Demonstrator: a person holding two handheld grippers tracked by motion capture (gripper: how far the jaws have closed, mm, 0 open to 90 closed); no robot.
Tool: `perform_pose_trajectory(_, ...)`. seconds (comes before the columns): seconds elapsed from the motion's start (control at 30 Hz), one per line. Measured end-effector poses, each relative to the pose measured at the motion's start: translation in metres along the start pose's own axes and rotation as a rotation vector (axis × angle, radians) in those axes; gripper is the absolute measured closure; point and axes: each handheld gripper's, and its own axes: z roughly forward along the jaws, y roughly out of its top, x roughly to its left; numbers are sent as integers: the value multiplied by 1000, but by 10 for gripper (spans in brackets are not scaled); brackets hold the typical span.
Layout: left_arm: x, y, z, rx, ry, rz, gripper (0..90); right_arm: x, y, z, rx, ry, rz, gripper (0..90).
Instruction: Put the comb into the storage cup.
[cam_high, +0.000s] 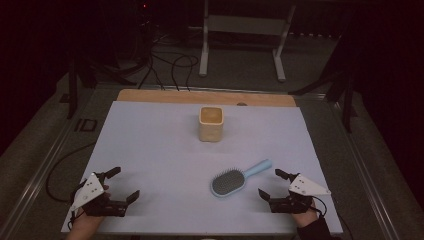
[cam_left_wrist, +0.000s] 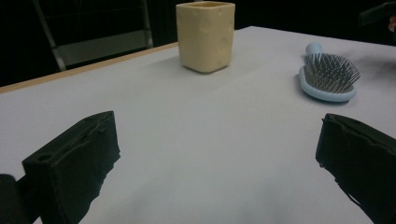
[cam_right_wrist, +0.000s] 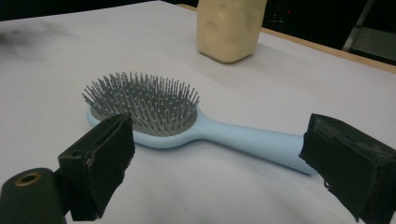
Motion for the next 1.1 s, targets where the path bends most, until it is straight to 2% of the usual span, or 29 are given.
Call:
perform_pose_trajectory(0.23, -1, 0, -1, -2, -1, 3, 0, 0, 2, -3, -6, -4, 7, 90)
perform_pose_trajectory(0.57, 0, -1, -4, -4, 1, -10, 0, 6, 5, 1, 33, 25, -22, 91)
perform_pose_trajectory(0.83, 1, -1, -4, 0, 4, -18, 0, 8, 11, 0, 51, 26, -17, 90)
perform_pose_trajectory(0.9, 0, -1, -5, -6, 6, -17, 0, 8, 14, -3, 48, 19, -8, 90)
perform_pose_trajectory(1.1, 0, -1, -5, -5, 5, -16, 0, 11, 27, -9, 40, 16, -29, 90)
